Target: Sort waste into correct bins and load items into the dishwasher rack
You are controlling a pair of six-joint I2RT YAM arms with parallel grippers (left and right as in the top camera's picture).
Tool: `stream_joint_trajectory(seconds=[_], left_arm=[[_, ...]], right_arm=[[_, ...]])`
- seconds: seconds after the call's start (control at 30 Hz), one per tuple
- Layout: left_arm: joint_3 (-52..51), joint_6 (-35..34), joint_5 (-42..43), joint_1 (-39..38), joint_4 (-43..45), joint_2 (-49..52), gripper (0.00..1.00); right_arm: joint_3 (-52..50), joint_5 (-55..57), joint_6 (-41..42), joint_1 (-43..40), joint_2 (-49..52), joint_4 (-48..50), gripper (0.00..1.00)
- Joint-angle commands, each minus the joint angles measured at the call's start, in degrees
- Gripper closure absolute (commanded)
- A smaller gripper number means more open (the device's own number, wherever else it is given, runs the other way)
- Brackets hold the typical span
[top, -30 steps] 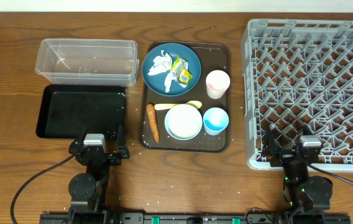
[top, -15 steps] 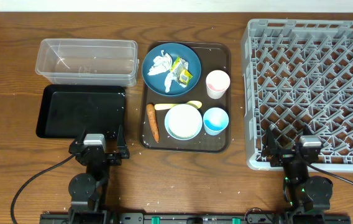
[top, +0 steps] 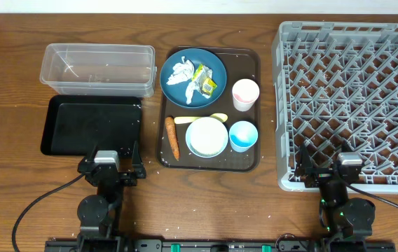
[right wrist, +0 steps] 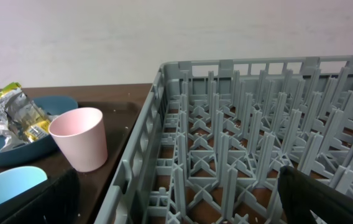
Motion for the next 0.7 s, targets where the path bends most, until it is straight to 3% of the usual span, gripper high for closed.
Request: stream_joint_trajectory(seconds=[0.0,0.67], left_arm=[[-0.9,1.0,-0.9,-0.1,-2.4,0.0,0.02],[-0.9,0.7,1.4,-0.1,-1.9,0.0,0.02]], right_arm=[[-0.1,0.6,0.7,0.0,0.1,-0.3,0.01],[-0.1,6.8,-1.9,0.0,0.1,0.6,0.01]])
